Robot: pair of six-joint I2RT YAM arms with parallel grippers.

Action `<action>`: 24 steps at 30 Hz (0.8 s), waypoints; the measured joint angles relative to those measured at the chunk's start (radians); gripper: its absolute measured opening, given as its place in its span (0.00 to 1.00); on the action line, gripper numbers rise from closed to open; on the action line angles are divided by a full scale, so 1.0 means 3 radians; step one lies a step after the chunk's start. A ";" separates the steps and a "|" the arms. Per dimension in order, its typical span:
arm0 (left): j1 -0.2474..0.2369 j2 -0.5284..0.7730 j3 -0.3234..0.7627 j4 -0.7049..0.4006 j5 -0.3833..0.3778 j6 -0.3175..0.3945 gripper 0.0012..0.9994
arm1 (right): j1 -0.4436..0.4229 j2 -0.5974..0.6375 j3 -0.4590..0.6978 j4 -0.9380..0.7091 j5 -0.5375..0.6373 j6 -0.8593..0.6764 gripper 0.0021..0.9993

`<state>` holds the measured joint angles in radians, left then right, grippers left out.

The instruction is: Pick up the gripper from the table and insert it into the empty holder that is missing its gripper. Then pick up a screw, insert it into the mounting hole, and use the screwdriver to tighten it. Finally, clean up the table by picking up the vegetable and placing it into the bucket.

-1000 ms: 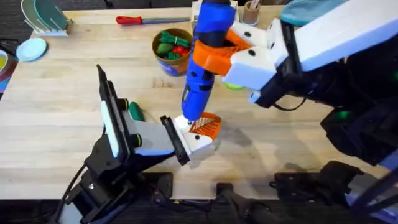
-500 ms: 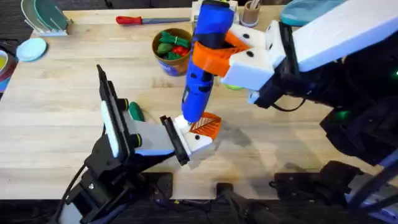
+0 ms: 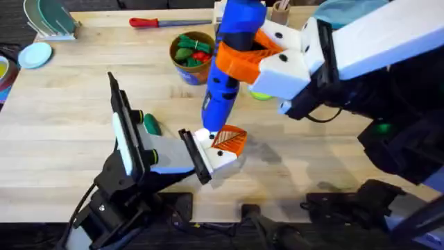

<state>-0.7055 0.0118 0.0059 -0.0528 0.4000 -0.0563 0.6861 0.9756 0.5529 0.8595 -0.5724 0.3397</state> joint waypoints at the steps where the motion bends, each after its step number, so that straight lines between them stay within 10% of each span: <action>1: 0.0000 0.0001 0.0000 0.0000 0.0000 0.0000 0.00 | 0.0000 0.0000 0.0001 -0.0002 -0.0001 0.0001 0.02; 24: 0.0000 0.0001 0.0000 0.0000 0.0000 0.0000 0.00 | -0.0051 0.0000 0.0001 -0.0099 -0.0003 0.0106 0.02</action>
<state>-0.7055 0.0120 0.0059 -0.0528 0.4000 -0.0563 0.6708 0.9756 0.5533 0.8299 -0.5732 0.3714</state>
